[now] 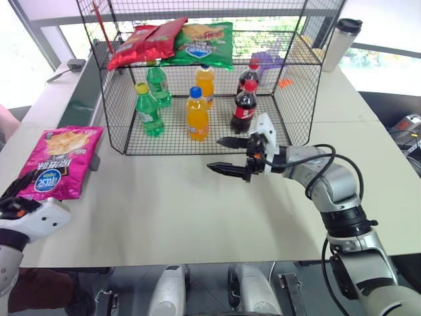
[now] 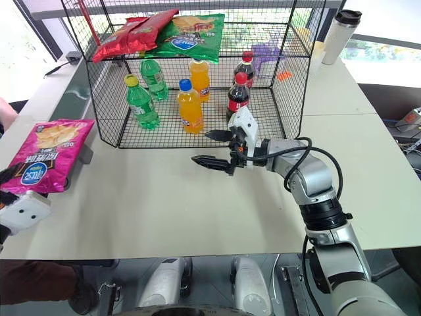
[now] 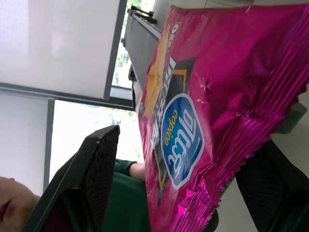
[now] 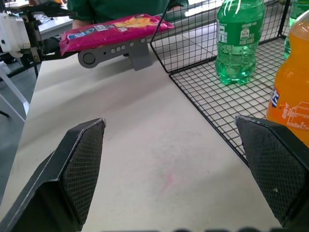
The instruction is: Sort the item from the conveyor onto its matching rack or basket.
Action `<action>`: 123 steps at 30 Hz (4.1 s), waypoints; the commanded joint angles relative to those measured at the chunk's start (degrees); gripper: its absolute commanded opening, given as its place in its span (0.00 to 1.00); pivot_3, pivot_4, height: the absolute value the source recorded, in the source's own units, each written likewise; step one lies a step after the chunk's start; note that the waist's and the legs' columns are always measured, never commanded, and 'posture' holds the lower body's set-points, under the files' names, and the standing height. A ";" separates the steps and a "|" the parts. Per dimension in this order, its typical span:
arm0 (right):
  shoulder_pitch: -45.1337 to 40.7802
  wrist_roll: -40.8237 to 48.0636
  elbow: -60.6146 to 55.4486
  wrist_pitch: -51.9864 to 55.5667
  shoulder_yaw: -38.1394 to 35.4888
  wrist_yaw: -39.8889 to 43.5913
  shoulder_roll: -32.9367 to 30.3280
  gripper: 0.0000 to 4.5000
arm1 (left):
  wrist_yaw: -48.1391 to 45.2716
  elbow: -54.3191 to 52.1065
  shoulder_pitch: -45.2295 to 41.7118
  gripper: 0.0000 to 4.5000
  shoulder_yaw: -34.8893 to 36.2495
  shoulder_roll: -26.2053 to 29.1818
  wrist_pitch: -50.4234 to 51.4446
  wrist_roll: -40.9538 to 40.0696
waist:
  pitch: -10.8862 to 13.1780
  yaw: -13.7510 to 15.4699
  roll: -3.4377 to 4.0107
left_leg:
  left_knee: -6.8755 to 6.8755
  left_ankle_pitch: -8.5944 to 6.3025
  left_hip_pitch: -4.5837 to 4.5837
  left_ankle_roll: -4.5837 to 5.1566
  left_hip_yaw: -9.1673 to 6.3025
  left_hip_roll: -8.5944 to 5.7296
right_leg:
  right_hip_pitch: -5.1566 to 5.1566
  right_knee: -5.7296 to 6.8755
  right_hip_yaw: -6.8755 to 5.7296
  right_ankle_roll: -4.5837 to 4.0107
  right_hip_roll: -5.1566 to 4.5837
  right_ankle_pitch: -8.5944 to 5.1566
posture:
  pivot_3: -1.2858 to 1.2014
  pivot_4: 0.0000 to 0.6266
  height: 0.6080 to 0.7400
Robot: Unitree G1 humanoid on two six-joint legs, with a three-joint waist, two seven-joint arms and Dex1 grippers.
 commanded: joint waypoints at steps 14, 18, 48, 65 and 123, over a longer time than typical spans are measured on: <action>-0.15 -0.88 -1.97 -2.19 -0.76 -1.07 0.15 1.00 | -1.15 -2.98 -0.32 0.00 1.67 0.90 5.52 -2.08 | -0.01 -0.05 0.00 | 0.02 0.00 0.01 0.00 0.03 0.03 | 0.03 0.00 0.01 -0.01 -0.01 0.01 | 0.52 0.24 1.00; -0.23 -1.22 -1.10 -2.79 -1.00 -0.67 0.04 1.00 | -10.29 -10.83 2.41 0.00 9.34 1.44 14.72 -12.84 | -0.02 -0.21 -0.02 | 0.02 0.00 0.01 0.00 0.03 0.06 | 0.03 -0.01 0.01 -0.03 -0.01 0.00 | 0.52 0.24 1.00; -11.26 13.66 7.49 3.86 -16.76 2.93 -0.50 1.00 | -38.44 6.04 -60.21 0.00 12.66 45.81 78.56 -100.83 | 0.08 -1.30 -0.13 | -0.03 0.01 0.21 -0.02 0.09 0.01 | 0.14 0.08 0.12 0.11 0.05 0.00 | 0.52 0.24 1.00; -20.18 12.78 16.22 -2.53 -12.75 9.86 7.72 1.00 | -43.99 12.81 -78.01 0.00 -10.96 31.87 69.48 -94.34 | 0.07 -1.58 -0.15 | 0.01 0.02 0.21 0.00 0.16 -0.01 | 0.03 0.38 0.19 0.18 0.09 0.02 | 0.52 0.24 1.00; -10.35 -14.56 -12.59 -17.61 -16.14 -22.82 -23.68 0.00 | -26.71 6.10 -57.84 0.70 -2.13 8.67 68.27 -87.25 | 0.07 -1.43 -0.22 | 0.03 0.02 0.47 0.00 0.45 -0.06 | -0.03 0.72 0.66 0.24 0.07 -0.05 | 0.52 0.24 1.00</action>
